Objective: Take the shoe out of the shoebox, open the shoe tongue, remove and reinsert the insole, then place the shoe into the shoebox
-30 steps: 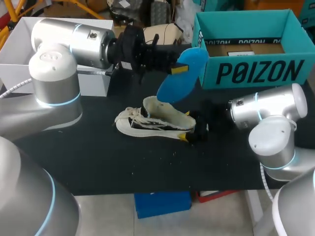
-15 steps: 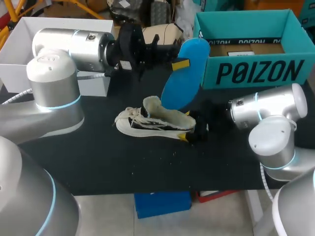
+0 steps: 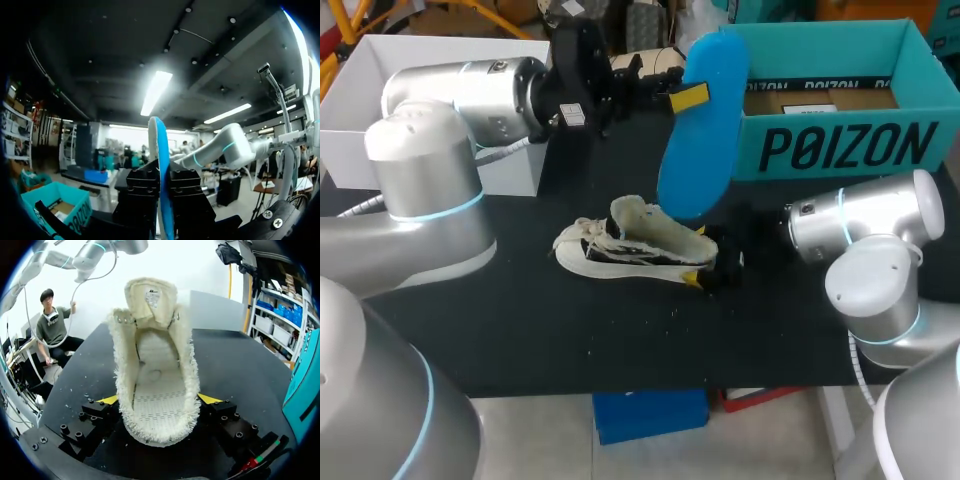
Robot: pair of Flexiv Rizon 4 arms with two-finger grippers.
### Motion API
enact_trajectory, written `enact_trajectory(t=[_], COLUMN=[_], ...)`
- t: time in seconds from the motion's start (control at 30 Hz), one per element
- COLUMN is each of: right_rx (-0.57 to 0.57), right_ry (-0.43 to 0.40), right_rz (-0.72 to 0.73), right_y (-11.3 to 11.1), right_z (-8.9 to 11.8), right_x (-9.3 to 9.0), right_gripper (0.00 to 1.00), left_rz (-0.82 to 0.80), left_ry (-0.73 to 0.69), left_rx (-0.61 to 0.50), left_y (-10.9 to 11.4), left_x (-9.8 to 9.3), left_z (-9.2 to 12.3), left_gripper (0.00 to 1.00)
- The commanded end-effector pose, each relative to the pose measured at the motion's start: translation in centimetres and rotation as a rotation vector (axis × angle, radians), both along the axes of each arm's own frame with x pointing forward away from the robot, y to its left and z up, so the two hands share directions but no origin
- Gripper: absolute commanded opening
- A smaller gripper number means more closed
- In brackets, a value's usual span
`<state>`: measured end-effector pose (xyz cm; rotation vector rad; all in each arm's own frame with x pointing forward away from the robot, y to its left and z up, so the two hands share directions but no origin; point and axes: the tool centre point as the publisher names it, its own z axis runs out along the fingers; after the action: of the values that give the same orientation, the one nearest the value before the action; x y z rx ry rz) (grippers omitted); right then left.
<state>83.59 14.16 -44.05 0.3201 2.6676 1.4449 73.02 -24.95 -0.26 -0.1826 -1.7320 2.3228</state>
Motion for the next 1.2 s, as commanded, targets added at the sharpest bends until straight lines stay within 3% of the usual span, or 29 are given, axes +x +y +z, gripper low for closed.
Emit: enact_trajectory(t=[0.03, 0.7, 1.2], right_rx=[-0.002, -0.002, -0.002], right_ry=[0.0, 0.0, 0.0], right_rz=[-0.002, -0.002, -0.002], right_y=[0.2, 0.2, 0.2], right_z=[-0.4, -0.4, -0.4], right_x=[0.2, 0.2, 0.2], right_gripper=[0.0, 0.0, 0.0], left_rz=[0.034, -0.004, 0.007], left_ry=[0.019, 0.017, -0.004], left_rx=[-0.011, -0.019, -0.06], left_y=[0.0, -0.9, -0.4], left_x=[-0.7, -3.0, -2.6], left_z=[0.4, 3.2, 3.7], left_gripper=[0.0, 0.0, 0.0])
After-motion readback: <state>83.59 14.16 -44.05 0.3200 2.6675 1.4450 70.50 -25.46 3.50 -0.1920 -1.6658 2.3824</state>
